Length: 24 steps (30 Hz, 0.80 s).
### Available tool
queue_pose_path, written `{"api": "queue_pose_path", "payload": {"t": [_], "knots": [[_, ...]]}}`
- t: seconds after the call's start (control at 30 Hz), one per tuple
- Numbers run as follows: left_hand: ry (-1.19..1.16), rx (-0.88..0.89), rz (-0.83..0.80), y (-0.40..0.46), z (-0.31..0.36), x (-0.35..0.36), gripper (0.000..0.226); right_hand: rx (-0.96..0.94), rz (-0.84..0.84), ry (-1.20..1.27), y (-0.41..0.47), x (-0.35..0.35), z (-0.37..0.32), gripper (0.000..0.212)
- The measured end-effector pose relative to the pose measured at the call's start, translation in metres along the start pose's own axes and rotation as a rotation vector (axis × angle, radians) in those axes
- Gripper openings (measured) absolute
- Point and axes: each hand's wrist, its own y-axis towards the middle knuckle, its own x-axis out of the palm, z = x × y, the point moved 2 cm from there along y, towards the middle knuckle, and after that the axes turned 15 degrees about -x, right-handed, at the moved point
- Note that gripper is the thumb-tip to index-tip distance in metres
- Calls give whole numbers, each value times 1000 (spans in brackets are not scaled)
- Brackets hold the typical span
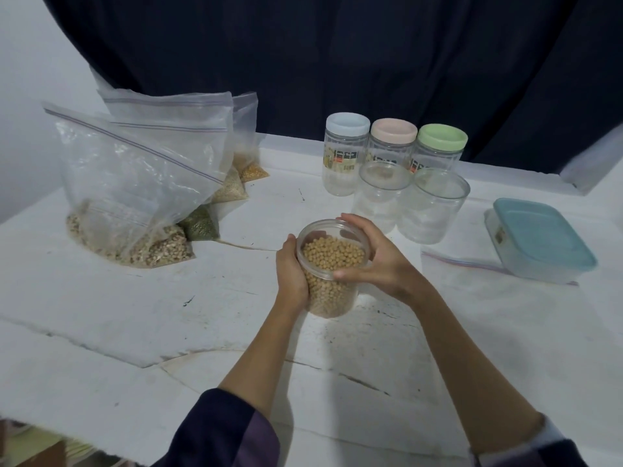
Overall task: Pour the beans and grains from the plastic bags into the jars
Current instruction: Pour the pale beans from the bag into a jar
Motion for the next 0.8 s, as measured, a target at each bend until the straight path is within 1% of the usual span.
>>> {"api": "queue_pose_path", "payload": {"t": [0.1,0.2,0.3,0.37,0.43,0.47,0.57,0.63,0.67,0.73,0.8], "knots": [[-10,59,52,-2,0,2,48,-7,146,-61,-7,11,-1,96],[-3,83,15,1,1,0,48,-4,267,-101,-11,24,1,93],[2,37,-14,7,4,1,46,-8,291,-105,-9,24,-1,89],[-3,10,-3,9,3,9,45,-16,271,-56,-9,14,-6,95],[6,22,1,8,2,29,44,-37,301,12,-12,-1,-12,100],[11,33,4,7,0,41,42,-48,349,43,-15,-10,-13,95],[28,30,24,1,-10,77,29,-36,557,182,-23,-41,-14,60],[50,28,25,1,-20,95,36,-9,617,215,-29,-61,-11,46],[52,32,9,0,-24,102,37,-1,624,212,-33,-70,-10,44],[77,44,-37,-2,-30,115,36,11,622,187,-36,-85,-6,47],[78,31,-33,-1,-36,122,39,36,623,161,-39,-95,-3,47]]}}
